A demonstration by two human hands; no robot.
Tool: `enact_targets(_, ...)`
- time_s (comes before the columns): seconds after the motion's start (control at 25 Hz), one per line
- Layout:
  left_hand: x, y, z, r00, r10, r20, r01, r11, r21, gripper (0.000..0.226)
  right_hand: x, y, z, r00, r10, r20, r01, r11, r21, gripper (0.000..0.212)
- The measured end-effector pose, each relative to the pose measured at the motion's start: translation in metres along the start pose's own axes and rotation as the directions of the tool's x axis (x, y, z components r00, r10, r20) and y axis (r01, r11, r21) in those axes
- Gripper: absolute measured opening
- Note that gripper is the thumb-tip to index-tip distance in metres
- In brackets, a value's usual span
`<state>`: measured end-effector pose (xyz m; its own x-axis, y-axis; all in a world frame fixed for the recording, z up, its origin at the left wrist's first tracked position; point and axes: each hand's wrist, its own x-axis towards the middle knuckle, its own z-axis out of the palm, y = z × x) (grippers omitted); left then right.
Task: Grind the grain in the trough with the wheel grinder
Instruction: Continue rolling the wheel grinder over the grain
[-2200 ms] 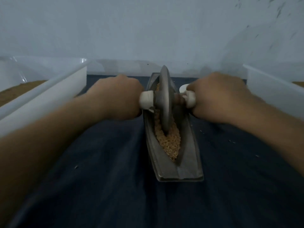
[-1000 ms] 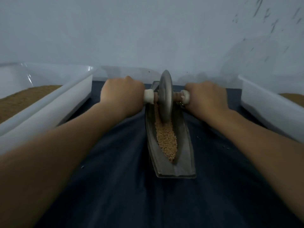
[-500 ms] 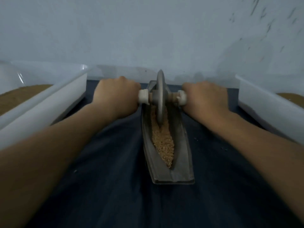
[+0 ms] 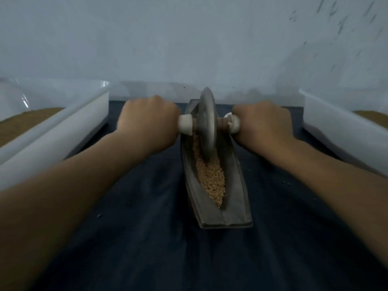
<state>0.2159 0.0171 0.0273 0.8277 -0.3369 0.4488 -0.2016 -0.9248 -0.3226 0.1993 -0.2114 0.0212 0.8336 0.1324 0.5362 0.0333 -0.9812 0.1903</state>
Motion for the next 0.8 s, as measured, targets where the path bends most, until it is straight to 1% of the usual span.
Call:
enact_targets(0.08,0.026,0.005,-0.008,0.998,-0.012,0.058,0.011,1.000,0.028,0.017,0.012,-0.002,0.002,0.994,0.040,0.102,-0.050,0.994,0.096,0.019)
enact_targets(0.16,0.024,0.001,-0.014,0.990,-0.002,0.140,0.004,1.000,-0.021,0.017,0.009,0.004,-0.006,0.990,-0.014,0.142,0.000,0.996,0.093,0.023)
enact_targets(0.2,0.011,-0.005,-0.014,0.984,0.025,0.175,-0.012,0.997,-0.075,0.014,0.001,0.008,-0.009,0.992,-0.074,0.100,0.068,0.996,0.059,0.024)
enact_targets(0.24,-0.004,-0.011,-0.012,0.983,0.064,0.171,-0.042,0.991,-0.128,0.010,-0.011,0.013,-0.010,0.989,-0.147,0.011,0.147,0.989,-0.009,0.025)
enact_targets(0.28,-0.021,-0.014,-0.011,0.986,0.098,0.132,-0.076,0.984,-0.164,0.009,-0.025,0.017,-0.012,0.977,-0.197,-0.077,0.191,0.978,-0.078,0.028)
enact_targets(0.32,-0.032,-0.015,-0.010,0.991,0.121,0.055,-0.112,0.982,-0.152,0.016,-0.037,0.020,-0.013,0.965,-0.208,-0.158,0.194,0.976,-0.098,0.030)
enact_targets(0.36,-0.035,-0.015,-0.010,0.991,0.133,-0.004,-0.133,0.985,-0.111,0.022,-0.041,0.023,-0.012,0.962,-0.196,-0.191,0.185,0.980,-0.071,0.030)
enact_targets(0.4,-0.030,-0.013,-0.010,0.989,0.134,-0.068,-0.137,0.989,-0.054,0.023,-0.039,0.021,-0.008,0.974,-0.151,-0.170,0.148,0.988,-0.030,0.029)
enact_targets(0.44,-0.021,-0.008,-0.009,0.990,0.108,-0.095,-0.107,0.994,0.014,0.016,-0.032,0.016,-0.004,0.987,-0.096,-0.132,0.098,0.995,0.010,0.028)
enact_targets(0.48,-0.008,-0.002,-0.008,0.995,0.060,-0.080,-0.057,0.998,0.037,0.007,-0.018,0.010,0.000,0.997,-0.031,-0.066,0.035,0.998,0.058,0.025)
enact_targets(0.52,0.009,0.003,-0.008,1.000,0.005,-0.029,-0.004,1.000,0.029,0.010,-0.004,0.003,0.001,0.999,0.024,0.025,-0.026,0.995,0.094,0.020)
enact_targets(0.56,0.023,0.006,-0.010,0.999,-0.020,0.026,0.020,1.000,0.008,0.016,0.008,-0.001,0.001,0.994,0.042,0.100,-0.054,0.992,0.113,0.014)
enact_targets(0.64,0.029,0.004,-0.012,0.994,-0.038,0.104,0.039,0.999,-0.013,0.018,0.015,0.002,-0.004,0.985,-0.004,0.173,-0.016,0.993,0.116,0.011)
enact_targets(0.68,0.017,0.000,-0.013,0.995,0.008,0.100,-0.006,1.000,-0.024,0.014,0.005,0.009,-0.007,0.990,-0.067,0.122,0.057,0.995,0.081,0.016)
enact_targets(0.72,-0.003,-0.006,-0.009,0.997,0.071,0.043,-0.069,0.996,-0.048,0.012,-0.012,0.015,-0.009,0.990,-0.141,0.006,0.141,0.990,0.018,0.022)
enact_targets(0.76,-0.023,-0.010,-0.006,0.992,0.118,-0.047,-0.121,0.991,-0.052,0.014,-0.030,0.019,-0.011,0.976,-0.191,-0.103,0.189,0.982,-0.031,0.026)
enact_targets(0.8,-0.041,-0.014,-0.005,0.982,0.138,-0.126,-0.145,0.988,-0.047,0.017,-0.045,0.021,-0.013,0.962,-0.203,-0.184,0.202,0.979,-0.025,0.025)
